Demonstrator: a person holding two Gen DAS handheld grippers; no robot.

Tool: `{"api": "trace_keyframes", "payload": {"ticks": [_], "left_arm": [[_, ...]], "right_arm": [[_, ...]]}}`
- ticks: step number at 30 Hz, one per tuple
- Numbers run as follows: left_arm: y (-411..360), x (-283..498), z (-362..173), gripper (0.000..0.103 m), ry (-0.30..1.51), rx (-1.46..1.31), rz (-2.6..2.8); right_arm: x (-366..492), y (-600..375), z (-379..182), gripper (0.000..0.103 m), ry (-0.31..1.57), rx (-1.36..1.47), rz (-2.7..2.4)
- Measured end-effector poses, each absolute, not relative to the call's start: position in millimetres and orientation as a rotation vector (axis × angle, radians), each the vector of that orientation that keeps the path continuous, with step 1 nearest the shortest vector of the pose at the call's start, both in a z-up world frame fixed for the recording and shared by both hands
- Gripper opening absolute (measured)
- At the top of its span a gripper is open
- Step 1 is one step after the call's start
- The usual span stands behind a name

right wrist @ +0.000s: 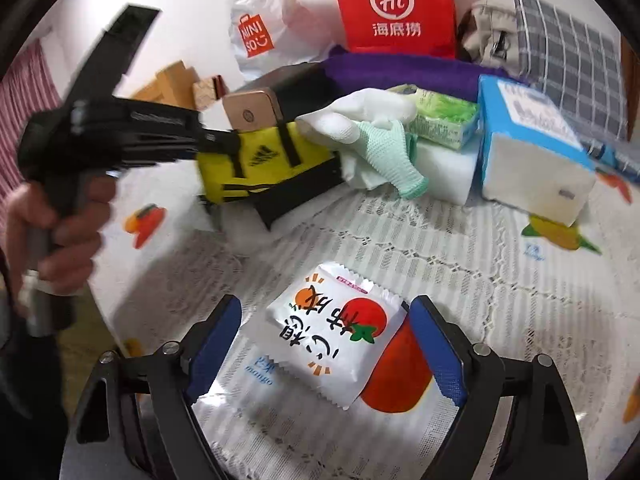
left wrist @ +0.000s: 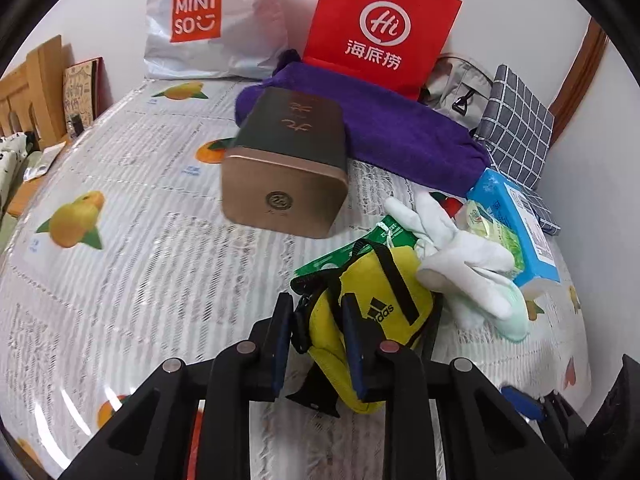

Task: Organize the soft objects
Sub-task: 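Grasp the yellow Adidas pouch with left gripper while right gripper opens over snack packet, then close the right gripper on the tomato-print snack packet and lift it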

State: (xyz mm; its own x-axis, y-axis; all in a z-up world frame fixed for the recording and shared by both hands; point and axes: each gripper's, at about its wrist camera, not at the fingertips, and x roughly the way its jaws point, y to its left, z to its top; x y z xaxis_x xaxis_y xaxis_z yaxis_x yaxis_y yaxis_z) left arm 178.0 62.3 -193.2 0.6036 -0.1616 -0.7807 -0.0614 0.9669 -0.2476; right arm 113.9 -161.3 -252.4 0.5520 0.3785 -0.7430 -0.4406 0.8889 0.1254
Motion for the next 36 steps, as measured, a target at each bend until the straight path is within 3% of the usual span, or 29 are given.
{"api": "trace_keyframes", "payload": {"ticks": [2,3,5,7,13,15,17,18,20,22,24,26,28,31,33,35,36], "left_arm": [[68.5,169.0,-190.9,0.023,0.916,-0.268,-0.053],[72.1,164.5,-190.1,0.023,0.913,-0.271,-0.046],[80.3,154.5,-189.8,0.023,0.912,-0.275,-0.024],[89.5,144.8,-190.3,0.023,0.912,-0.281,0.002],[108.3,135.0,-206.6,0.026,0.965,-0.338,0.004],[107.6,133.3,-212.1,0.029,0.97,-0.349,-0.003],[105.8,133.7,-216.5,0.047,0.984,-0.358,-0.012],[104.6,133.1,-217.8,0.063,0.987,-0.36,-0.013],[97.8,132.3,-218.4,0.067,0.976,-0.336,-0.018],[92.0,131.6,-219.0,0.067,0.972,-0.307,-0.001],[86.4,131.2,-219.3,0.065,0.959,-0.286,0.003],[80.8,129.7,-219.4,0.049,0.948,-0.269,-0.007],[78.6,128.4,-218.5,0.042,0.951,-0.263,-0.021],[81.3,127.2,-217.9,0.036,0.954,-0.277,-0.028],[85.4,125.5,-214.6,0.028,0.954,-0.296,-0.033],[88.4,122.2,-206.8,0.024,0.946,-0.304,-0.047],[88.5,121.8,-205.1,0.023,0.943,-0.301,-0.051]], "right_arm": [[112.0,-158.2,-253.3,0.065,0.838,-0.142,0.432],[113.0,-159.1,-253.5,0.063,0.836,-0.15,0.425],[113.7,-165.5,-253.1,0.047,0.836,-0.14,0.406],[115.1,-177.1,-252.7,0.04,0.852,-0.104,0.414],[111.1,-212.2,-254.0,0.037,0.869,-0.049,0.347],[112.2,-218.0,-253.0,0.041,0.887,-0.028,0.336],[110.2,-225.9,-251.1,0.057,0.907,0.006,0.324],[108.1,-229.0,-249.8,0.062,0.912,0.028,0.328],[103.1,-230.5,-246.4,0.08,0.903,0.075,0.348],[101.4,-225.7,-246.0,0.087,0.887,0.077,0.347],[104.1,-217.0,-249.6,0.087,0.898,0.069,0.331],[106.3,-201.6,-256.9,0.089,0.906,0.04,0.339],[103.3,-187.0,-260.9,0.095,0.875,-0.043,0.305],[105.0,-178.7,-262.9,0.096,0.853,-0.06,0.272],[107.9,-181.8,-261.1,0.086,0.851,-0.059,0.261],[109.3,-188.5,-258.1,0.061,0.837,-0.059,0.246],[110.4,-191.9,-257.8,0.059,0.84,-0.05,0.251]]}}
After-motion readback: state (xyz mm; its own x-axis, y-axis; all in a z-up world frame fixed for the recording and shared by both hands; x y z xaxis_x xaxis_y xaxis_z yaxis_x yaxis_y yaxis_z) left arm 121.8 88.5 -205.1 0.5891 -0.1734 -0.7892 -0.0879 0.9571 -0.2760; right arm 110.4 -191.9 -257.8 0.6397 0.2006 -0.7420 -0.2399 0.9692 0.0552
